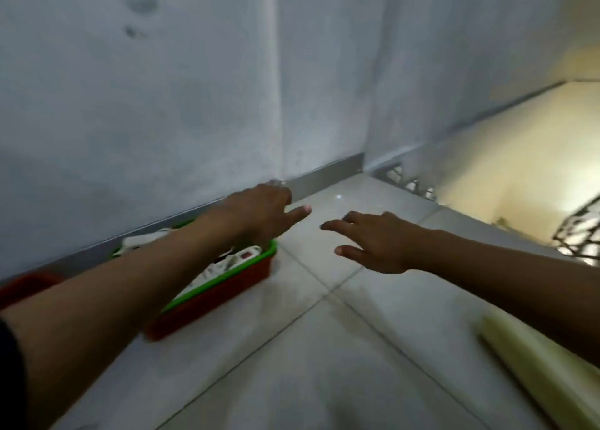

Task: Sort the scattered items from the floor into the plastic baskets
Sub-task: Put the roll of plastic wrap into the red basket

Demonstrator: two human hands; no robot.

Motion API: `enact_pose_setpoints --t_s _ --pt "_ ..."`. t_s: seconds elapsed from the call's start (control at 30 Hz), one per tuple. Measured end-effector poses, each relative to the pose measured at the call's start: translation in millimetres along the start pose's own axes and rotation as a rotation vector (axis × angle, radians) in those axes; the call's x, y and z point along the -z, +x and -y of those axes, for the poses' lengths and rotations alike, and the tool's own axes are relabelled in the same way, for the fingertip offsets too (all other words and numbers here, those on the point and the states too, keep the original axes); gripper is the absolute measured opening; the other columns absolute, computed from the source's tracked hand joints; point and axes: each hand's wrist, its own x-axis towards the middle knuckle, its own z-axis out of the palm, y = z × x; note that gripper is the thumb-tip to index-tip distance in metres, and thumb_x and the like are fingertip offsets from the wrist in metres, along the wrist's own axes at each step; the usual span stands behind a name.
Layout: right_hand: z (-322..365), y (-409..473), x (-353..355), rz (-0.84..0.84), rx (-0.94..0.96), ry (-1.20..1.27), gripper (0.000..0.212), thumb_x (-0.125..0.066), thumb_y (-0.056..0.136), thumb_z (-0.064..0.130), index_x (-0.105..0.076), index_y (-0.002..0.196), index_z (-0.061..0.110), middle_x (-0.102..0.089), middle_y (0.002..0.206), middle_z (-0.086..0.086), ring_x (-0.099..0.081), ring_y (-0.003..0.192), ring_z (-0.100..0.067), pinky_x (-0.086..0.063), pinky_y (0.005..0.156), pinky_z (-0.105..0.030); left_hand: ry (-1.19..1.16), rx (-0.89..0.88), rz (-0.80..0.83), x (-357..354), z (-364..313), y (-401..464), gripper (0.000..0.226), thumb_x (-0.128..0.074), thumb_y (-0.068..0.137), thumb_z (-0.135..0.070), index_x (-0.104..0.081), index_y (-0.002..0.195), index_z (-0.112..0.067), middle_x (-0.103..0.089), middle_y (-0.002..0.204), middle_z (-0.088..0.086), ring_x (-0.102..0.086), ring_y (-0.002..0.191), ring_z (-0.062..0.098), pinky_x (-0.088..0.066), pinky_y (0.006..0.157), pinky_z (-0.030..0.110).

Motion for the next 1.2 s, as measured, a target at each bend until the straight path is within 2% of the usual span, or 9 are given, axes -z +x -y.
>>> enact_pose_setpoints --t_s 0.17,0.33,0.43,0.53,0.7,0.93,1.07,1.13,1.2 --pt "-100 -91 -50 0.081 -0.427 0.205 0.057 -0.033 0.096 0.053 -0.018 0.147 0.032 -0.041 0.143 -0.009 -0.050 0.123 -0.029 -0.041 0.101 -0.049 0.120 -0.144 0.092 -26 -118 57 0.065 -0.025 0.089 -0.065 -0.044 0.129 -0.018 -0.054 0.131 0.012 -0.051 0.119 0.032 -0.043 0.093 0.044" --pt "-148 -164 -118 0.304 -0.688 0.259 0.073 -0.043 0.091 0.058 -0.012 0.149 0.028 -0.038 0.144 -0.013 -0.048 0.124 -0.032 -0.041 0.102 -0.048 0.024 -0.285 0.231 -93 -209 53 0.065 -0.027 0.089 -0.064 -0.041 0.132 -0.017 -0.052 0.134 0.015 -0.051 0.119 0.032 -0.043 0.091 0.044" --pt "-154 -189 -152 0.434 -0.771 0.271 0.092 -0.055 0.082 0.061 -0.002 0.150 0.029 -0.030 0.148 -0.015 -0.044 0.128 -0.036 -0.039 0.104 -0.049 -0.064 -0.281 0.376 -132 -237 39 0.064 -0.028 0.089 -0.064 -0.044 0.129 -0.016 -0.053 0.131 0.014 -0.051 0.118 0.032 -0.043 0.090 0.042" --pt "-154 -202 -177 0.480 -0.836 0.373 0.118 -0.071 0.072 0.056 0.019 0.147 0.038 -0.027 0.145 -0.024 -0.045 0.125 -0.042 -0.042 0.103 -0.048 -0.102 -0.259 0.490 -156 -249 33 0.063 -0.030 0.089 -0.064 -0.047 0.125 -0.015 -0.055 0.127 0.013 -0.053 0.114 0.030 -0.043 0.085 0.039" --pt "-150 -212 -199 0.336 -0.891 0.399 0.137 -0.081 0.054 0.058 0.030 0.134 0.054 -0.034 0.132 -0.024 -0.050 0.113 -0.044 -0.049 0.092 -0.049 -0.187 -0.205 0.520 -169 -247 34 0.059 -0.030 0.089 -0.064 -0.052 0.117 -0.017 -0.059 0.122 0.008 -0.055 0.110 0.027 -0.044 0.086 0.038" --pt "-134 -202 -199 0.239 -0.877 0.303 0.132 -0.079 0.050 0.063 0.024 0.134 0.059 -0.039 0.126 -0.019 -0.050 0.108 -0.039 -0.050 0.084 -0.048 -0.287 -0.130 0.556 -168 -236 30 0.055 -0.036 0.089 -0.061 -0.057 0.110 -0.015 -0.061 0.117 0.007 -0.056 0.106 0.024 -0.047 0.090 0.037" --pt "-123 -186 -183 0.169 -0.778 0.260 0.130 -0.077 0.052 0.065 0.022 0.135 0.058 -0.042 0.124 -0.018 -0.052 0.106 -0.038 -0.049 0.084 -0.045 -0.352 -0.115 0.564 -156 -225 26 0.049 -0.039 0.091 -0.056 -0.057 0.098 -0.011 -0.061 0.102 0.007 -0.056 0.096 0.020 -0.043 0.082 0.031" --pt "-118 -171 -166 0.090 -0.719 0.285 0.128 -0.077 0.053 0.064 0.023 0.134 0.059 -0.043 0.122 -0.017 -0.053 0.104 -0.038 -0.049 0.083 -0.045 -0.525 -0.026 0.589 -147 -215 25 0.051 -0.044 0.090 -0.053 -0.059 0.105 -0.007 -0.065 0.105 0.007 -0.061 0.095 0.021 -0.046 0.079 0.031" --pt "-114 -155 -142 -0.001 -0.673 0.351 0.126 -0.077 0.053 0.063 0.022 0.131 0.061 -0.045 0.120 -0.017 -0.054 0.102 -0.037 -0.049 0.082 -0.044 -0.860 0.141 0.653 -134 -203 26 0.053 -0.051 0.088 -0.052 -0.057 0.118 -0.008 -0.065 0.113 0.008 -0.065 0.097 0.020 -0.050 0.079 0.031"
